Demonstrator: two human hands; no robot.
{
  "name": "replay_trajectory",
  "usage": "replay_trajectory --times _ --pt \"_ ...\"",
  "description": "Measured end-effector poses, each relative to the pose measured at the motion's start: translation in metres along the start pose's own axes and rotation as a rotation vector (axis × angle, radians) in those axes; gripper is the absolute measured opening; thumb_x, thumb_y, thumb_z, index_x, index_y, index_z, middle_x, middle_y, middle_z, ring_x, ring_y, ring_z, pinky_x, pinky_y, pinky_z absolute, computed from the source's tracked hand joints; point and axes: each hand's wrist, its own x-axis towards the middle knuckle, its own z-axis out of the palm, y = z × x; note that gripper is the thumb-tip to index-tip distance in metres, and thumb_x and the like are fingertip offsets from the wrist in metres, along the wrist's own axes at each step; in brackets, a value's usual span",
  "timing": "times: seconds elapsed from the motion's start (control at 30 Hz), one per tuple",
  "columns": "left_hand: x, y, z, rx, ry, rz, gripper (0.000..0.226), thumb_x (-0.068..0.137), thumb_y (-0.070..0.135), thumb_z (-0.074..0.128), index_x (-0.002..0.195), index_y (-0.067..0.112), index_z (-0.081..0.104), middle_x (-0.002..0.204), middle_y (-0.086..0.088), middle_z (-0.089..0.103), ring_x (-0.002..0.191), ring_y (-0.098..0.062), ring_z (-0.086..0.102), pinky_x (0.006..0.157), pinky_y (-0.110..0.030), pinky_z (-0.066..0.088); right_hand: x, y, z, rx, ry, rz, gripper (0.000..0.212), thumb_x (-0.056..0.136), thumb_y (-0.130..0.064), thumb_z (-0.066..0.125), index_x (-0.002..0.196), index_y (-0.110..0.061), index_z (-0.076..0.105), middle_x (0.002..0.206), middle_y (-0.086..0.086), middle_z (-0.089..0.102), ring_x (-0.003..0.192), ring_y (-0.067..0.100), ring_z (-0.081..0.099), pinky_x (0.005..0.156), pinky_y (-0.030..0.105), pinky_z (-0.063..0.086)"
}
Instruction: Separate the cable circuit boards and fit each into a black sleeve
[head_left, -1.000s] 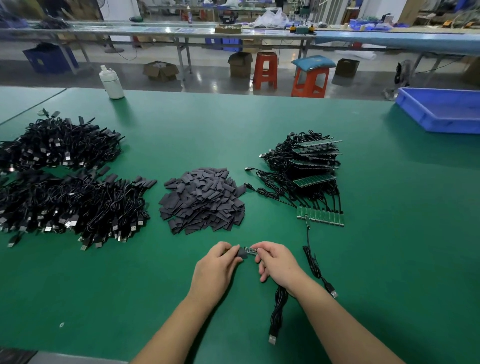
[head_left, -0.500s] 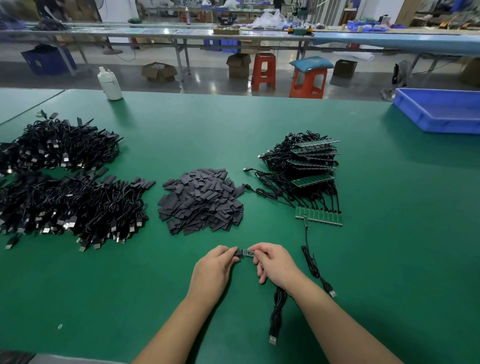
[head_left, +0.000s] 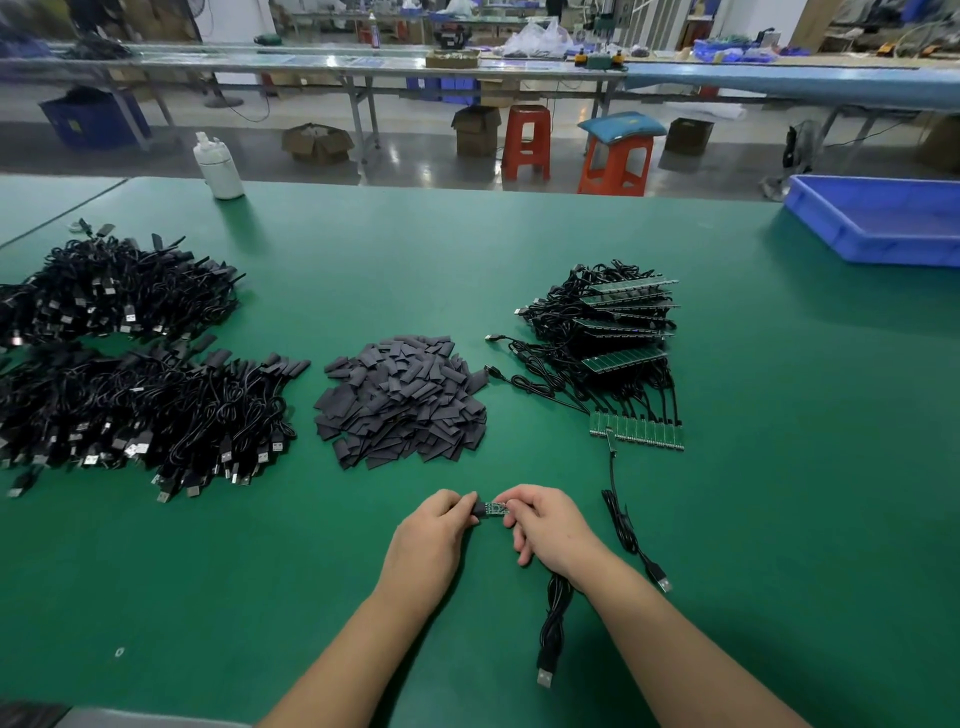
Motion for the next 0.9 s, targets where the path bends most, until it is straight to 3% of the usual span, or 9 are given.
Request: replay_trajectory --times 0.13,0.23,0.5,0.73,0.9 --pt "0.004 0.002 -0.001 0.011 -0.034 -0.013 0.026 0.095 0.02 0.062 0.12 0.016 0.066 0.105 0.006 0.064 0.089 -0.004 0.063 0.068 -0.018 0.041 0.0 0.0 0.001 0.005 -0.002 -0.011 0.024 0.104 -0.012 0.043 0.105 -0.02 0.066 0.074 0.001 0.063 0.045 0.013 0.052 0.049 0.025 0.049" --pt "0.01 -0.001 -0.002 0.043 -0.074 -0.018 0.019 0.097 0.026 0.057 0.113 0.018 0.065 0.1 0.004 0.059 0.084 -0.014 0.063 0.065 -0.025 0.045 0.0 0.001 0.0 -0.008 -0.01 -0.022 0.024 0.104 -0.013 0.044 0.106 -0.022 0.066 0.074 0.0 0.064 0.046 0.012 0.053 0.049 0.024 0.049" --pt "0.024 -0.006 -0.011 0.099 -0.213 -0.019 0.019 0.1 0.033 0.05 0.112 0.025 0.062 0.103 0.002 0.059 0.089 -0.023 0.063 0.077 -0.037 0.051 0.001 0.001 0.0 -0.009 -0.027 -0.025 0.024 0.104 -0.013 0.044 0.107 -0.023 0.066 0.075 0.001 0.064 0.044 0.012 0.053 0.05 0.023 0.049" --pt "0.031 0.001 -0.01 0.095 -0.291 0.08 0.023 0.1 0.029 0.049 0.118 0.024 0.063 0.1 0.003 0.06 0.09 -0.021 0.063 0.08 -0.035 0.05 0.001 0.0 0.002 0.011 -0.026 -0.017 0.025 0.104 -0.01 0.043 0.115 -0.013 0.065 0.071 0.001 0.062 0.04 0.011 0.051 0.048 0.022 0.047" --pt "0.033 0.007 -0.009 0.058 -0.272 0.042 0.024 0.099 0.029 0.052 0.116 0.023 0.066 0.096 -0.001 0.061 0.09 -0.024 0.062 0.081 -0.037 0.049 0.0 -0.001 0.001 0.022 -0.03 -0.021 0.024 0.104 -0.011 0.043 0.119 -0.011 0.062 0.075 0.002 0.064 0.041 0.011 0.052 0.049 0.022 0.048"
